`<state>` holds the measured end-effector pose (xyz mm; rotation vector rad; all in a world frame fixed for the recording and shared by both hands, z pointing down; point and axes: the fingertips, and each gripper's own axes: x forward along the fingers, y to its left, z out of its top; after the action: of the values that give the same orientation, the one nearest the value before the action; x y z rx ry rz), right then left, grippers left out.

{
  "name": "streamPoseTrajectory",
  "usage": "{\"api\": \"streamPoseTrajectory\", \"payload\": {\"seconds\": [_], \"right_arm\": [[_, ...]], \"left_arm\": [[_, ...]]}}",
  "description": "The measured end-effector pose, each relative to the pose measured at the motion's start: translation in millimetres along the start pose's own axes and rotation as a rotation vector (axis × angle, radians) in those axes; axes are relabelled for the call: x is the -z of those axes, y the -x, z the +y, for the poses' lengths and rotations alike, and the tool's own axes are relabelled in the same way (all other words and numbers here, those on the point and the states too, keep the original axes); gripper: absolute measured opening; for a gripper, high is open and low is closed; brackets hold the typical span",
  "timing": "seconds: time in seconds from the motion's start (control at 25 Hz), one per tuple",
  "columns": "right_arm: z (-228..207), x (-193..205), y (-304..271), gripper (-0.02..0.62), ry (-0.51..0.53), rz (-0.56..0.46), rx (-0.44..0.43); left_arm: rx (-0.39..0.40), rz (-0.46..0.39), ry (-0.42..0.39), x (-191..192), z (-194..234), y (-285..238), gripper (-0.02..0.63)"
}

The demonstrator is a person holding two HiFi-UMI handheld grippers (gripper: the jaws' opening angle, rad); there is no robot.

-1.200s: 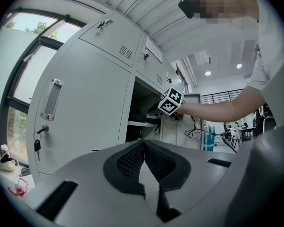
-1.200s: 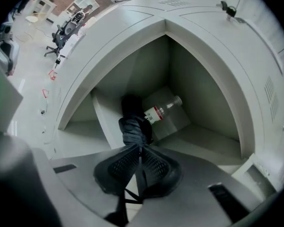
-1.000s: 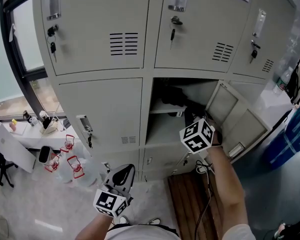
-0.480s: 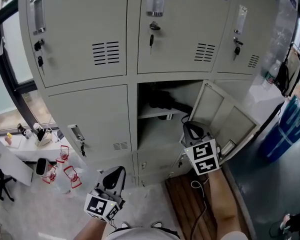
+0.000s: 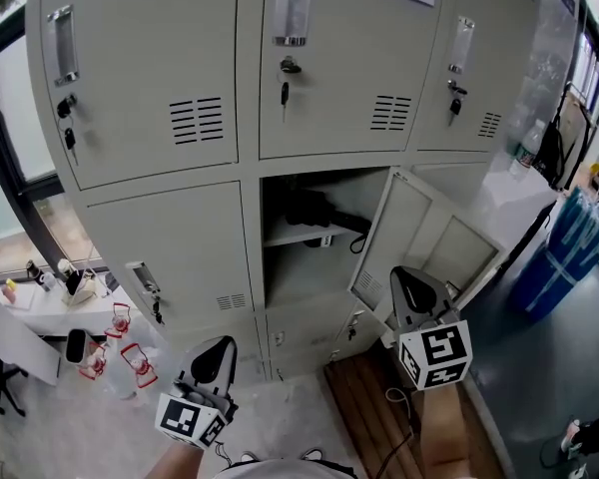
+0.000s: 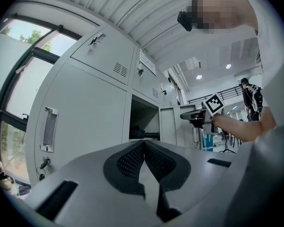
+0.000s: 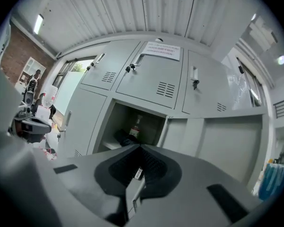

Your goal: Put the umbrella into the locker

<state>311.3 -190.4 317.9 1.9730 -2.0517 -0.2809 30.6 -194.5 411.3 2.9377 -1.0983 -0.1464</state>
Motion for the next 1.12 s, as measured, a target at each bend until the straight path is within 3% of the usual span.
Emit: {"api": "streamPoseTrajectory", "payload": {"seconds": [0.6, 0.88, 1.12], "right_arm": [[-0.8, 6.2, 86.0, 0.017, -0.218, -0.131, 0.051], [-5.6, 32.1, 142.0, 0.017, -0.382, -0.144, 0.151], [-18.5, 49.9, 175.0, 0.017, -0.352, -0.088, 0.246]], "left_arm": [[-0.081, -0.018, -0.018, -7.5, 23.2, 26.7, 0.021], [-0.153, -0.026, -0.029, -12.6, 36.6, 49.4, 0.021], [-0.201, -0.023, -0.033, -12.8, 44.6, 70.3, 0.021]]}}
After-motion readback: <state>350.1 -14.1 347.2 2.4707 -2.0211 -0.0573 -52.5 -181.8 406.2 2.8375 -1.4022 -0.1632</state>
